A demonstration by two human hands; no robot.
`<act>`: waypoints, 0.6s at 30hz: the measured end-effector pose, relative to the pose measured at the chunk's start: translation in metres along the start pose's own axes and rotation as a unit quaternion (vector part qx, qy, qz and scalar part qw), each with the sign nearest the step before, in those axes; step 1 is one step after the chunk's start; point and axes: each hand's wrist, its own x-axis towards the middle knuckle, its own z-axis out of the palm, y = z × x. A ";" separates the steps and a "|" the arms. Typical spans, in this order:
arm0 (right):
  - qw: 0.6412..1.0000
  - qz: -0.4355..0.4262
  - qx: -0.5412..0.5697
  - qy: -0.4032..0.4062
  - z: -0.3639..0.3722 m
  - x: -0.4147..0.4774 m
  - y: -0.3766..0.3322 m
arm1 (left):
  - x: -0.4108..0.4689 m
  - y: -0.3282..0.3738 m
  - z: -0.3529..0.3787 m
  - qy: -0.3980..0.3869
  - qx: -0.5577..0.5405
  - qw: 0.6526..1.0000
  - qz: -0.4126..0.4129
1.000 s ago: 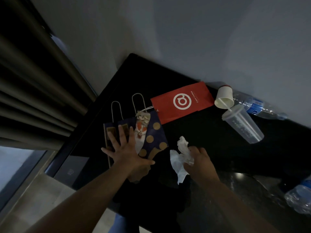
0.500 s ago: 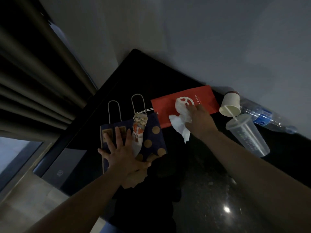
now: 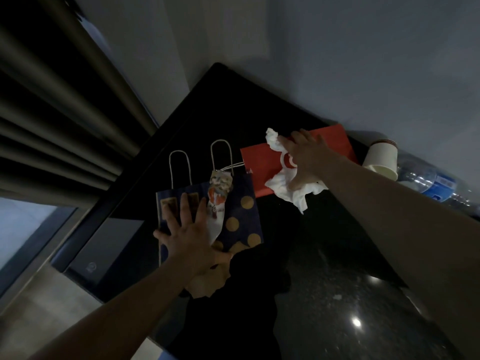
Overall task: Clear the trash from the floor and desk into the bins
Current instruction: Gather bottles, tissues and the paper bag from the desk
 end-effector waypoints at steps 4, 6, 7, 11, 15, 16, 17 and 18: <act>1.000 0.011 -0.018 0.013 0.001 -0.004 -0.002 | 0.002 -0.003 -0.001 -0.003 -0.015 1.000 0.008; 0.999 0.036 -0.022 0.005 0.004 -0.009 -0.006 | 0.003 -0.006 -0.003 0.002 -0.015 1.000 0.008; 0.998 0.053 -0.020 0.000 0.006 -0.011 -0.009 | 0.003 -0.007 -0.003 0.007 -0.016 1.000 0.008; 0.993 0.119 0.007 -0.013 0.018 -0.025 -0.025 | 0.003 -0.011 -0.006 0.018 -0.032 0.999 0.017; 0.974 0.206 0.091 -0.010 0.033 -0.039 -0.043 | 0.005 -0.016 -0.009 0.059 -0.047 0.996 0.052; 0.968 0.224 0.112 -0.009 0.036 -0.043 -0.046 | 0.006 -0.019 -0.009 0.067 -0.048 0.994 0.067; 0.963 0.238 0.130 -0.010 0.040 -0.046 -0.049 | 0.006 -0.023 -0.010 0.073 -0.055 0.993 0.078; 0.957 0.249 0.146 -0.015 0.045 -0.051 -0.052 | 0.005 -0.027 -0.010 0.082 -0.069 0.990 0.087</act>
